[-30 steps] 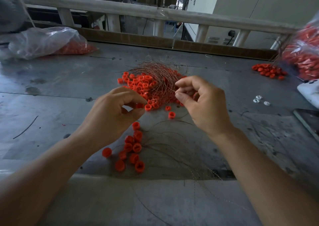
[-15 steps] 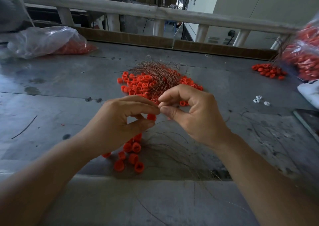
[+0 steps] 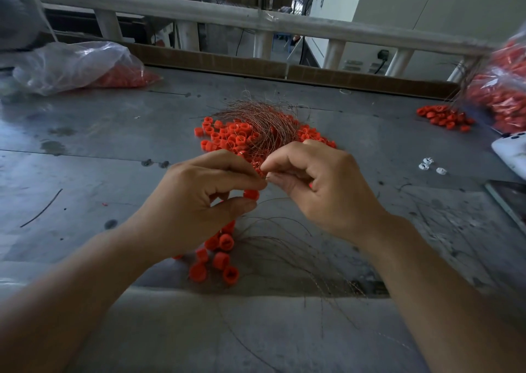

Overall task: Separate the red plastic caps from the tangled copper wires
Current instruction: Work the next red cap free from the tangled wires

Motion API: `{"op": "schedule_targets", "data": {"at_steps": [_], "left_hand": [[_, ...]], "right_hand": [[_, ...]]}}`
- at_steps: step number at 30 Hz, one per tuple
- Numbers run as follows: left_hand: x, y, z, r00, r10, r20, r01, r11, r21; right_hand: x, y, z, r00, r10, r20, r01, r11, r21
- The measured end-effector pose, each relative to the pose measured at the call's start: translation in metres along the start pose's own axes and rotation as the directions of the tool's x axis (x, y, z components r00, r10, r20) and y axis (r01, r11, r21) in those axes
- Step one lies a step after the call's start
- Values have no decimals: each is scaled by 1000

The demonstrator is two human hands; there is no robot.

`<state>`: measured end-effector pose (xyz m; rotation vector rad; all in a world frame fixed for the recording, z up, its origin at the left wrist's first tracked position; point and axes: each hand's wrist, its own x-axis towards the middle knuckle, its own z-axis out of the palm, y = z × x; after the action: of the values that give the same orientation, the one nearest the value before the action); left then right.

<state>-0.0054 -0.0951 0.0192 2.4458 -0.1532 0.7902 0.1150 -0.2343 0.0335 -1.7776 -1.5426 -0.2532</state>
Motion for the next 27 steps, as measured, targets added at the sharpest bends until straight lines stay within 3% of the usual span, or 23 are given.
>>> {"op": "schedule_targets", "data": {"at_steps": [3, 13, 21, 27], "left_hand": [[-1, -1, 2, 1000, -6, 29, 6, 1000, 26], [-2, -3, 0, 997, -74, 28, 71, 993, 93], [-2, -4, 0, 992, -121, 27, 117, 988, 102], [-2, -2, 1, 991, -127, 40, 126, 992, 23]], "right_hand": [[1, -1, 1, 997, -79, 22, 82, 983, -164], [-2, 7, -6, 985, 126, 121, -111, 987, -119], [-3, 9, -11, 978, 81, 192, -44, 980, -192], [-3, 10, -10, 972, 159, 171, -121, 969, -214]]}}
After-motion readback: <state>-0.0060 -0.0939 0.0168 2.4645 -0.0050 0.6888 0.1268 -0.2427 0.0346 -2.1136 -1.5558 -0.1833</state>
